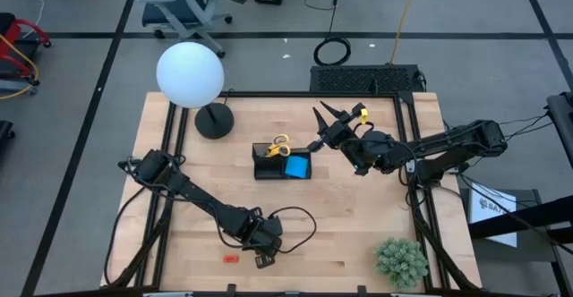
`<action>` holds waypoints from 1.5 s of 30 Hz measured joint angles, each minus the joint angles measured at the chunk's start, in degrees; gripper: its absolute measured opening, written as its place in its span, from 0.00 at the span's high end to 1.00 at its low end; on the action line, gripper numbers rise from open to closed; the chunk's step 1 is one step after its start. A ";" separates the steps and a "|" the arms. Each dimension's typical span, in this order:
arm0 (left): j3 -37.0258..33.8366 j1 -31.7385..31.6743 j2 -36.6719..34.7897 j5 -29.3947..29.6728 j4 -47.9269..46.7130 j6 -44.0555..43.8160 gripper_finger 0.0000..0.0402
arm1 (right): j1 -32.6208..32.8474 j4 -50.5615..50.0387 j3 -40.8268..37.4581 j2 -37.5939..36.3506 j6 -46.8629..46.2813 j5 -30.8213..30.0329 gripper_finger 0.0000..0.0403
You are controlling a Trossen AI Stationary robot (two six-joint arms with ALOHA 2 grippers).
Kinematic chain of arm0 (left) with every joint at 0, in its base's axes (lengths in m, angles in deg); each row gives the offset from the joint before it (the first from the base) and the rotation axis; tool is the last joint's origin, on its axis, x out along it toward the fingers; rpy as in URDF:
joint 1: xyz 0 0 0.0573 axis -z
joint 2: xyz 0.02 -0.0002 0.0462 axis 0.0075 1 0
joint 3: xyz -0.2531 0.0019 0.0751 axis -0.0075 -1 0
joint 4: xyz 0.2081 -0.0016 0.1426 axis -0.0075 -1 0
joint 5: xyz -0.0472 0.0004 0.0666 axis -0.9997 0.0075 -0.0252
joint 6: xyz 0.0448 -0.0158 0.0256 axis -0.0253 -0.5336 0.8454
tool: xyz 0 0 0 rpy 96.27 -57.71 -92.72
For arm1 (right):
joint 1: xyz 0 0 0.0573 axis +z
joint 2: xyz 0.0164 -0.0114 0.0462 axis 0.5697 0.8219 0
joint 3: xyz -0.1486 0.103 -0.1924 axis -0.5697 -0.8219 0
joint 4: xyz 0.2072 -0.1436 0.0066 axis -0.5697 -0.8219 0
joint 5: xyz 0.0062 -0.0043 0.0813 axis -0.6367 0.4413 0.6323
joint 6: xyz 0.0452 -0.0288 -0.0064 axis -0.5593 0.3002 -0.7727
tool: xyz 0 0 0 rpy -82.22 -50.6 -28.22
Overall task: Pick and place office supplies into organizer
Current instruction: Put the blue binder clip into the black mesh desk organizer
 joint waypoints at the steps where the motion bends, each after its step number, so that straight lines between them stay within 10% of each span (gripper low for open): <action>1: 0.00 0.00 0.02 0.06 -0.03 -0.03 0.70 | -0.01 -0.04 0.00 0.00 0.00 0.00 0.74; 13: 0.10 0.00 0.11 -0.15 -0.37 0.16 0.70 | -0.01 -0.01 -0.02 0.00 -0.01 -0.01 0.74; 34: 9.94 0.42 0.37 4.90 -29.57 1.43 0.70 | -0.01 0.01 -0.04 0.00 -0.01 0.01 0.74; 45: 9.94 -2.28 0.35 -2.90 -22.07 11.53 0.70 | 0.01 0.01 -0.04 0.00 0.01 0.01 0.74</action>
